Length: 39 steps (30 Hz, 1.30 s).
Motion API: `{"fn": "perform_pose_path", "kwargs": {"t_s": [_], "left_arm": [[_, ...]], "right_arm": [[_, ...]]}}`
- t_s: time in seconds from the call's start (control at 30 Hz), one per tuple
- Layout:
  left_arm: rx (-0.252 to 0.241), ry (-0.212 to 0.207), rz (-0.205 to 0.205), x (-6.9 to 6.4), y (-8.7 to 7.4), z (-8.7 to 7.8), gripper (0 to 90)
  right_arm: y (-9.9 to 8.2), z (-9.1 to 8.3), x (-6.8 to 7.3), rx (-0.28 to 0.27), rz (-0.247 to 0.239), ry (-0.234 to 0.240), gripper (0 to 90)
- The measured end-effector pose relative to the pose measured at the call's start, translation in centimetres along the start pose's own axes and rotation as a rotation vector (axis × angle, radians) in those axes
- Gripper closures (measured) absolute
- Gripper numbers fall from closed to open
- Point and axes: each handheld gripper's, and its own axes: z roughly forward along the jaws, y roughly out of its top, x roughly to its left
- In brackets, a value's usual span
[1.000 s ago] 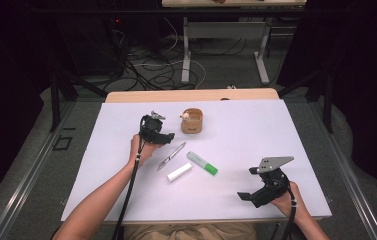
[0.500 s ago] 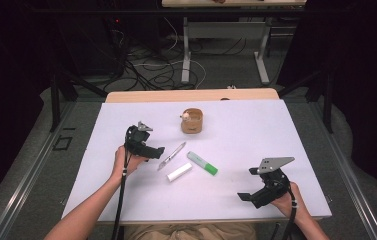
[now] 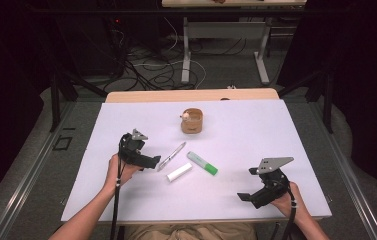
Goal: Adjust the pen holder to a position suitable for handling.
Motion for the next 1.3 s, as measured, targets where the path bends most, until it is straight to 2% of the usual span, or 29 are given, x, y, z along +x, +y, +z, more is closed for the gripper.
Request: {"fn": "perform_pose_path", "kwargs": {"t_s": [0.43, 0.7, 0.77, 1.3], "left_arm": [[0.01, -0.01, 0.016, -0.8, -0.1, 0.2, 0.3], [0.023, -0.008, 0.032, -0.9, 0.1, 0.0, 0.2], [0.008, 0.0, 0.027, -1.0, 0.0, 0.1, 0.2], [0.007, 0.001, 0.038, -1.1, 0.2, -0.1, 0.2]], "right_arm": [[0.0, 0.0, 0.0, -0.003, 0.0, -0.001, 1.2], [0.0, 0.0, 0.0, -0.001, 0.001, -0.002, 1.3], [0.0, 0.0, 0.0, -0.001, 0.001, -0.004, 1.3], [0.0, -0.1, -0.1, 0.007, 0.003, -0.004, 1.4]]}}
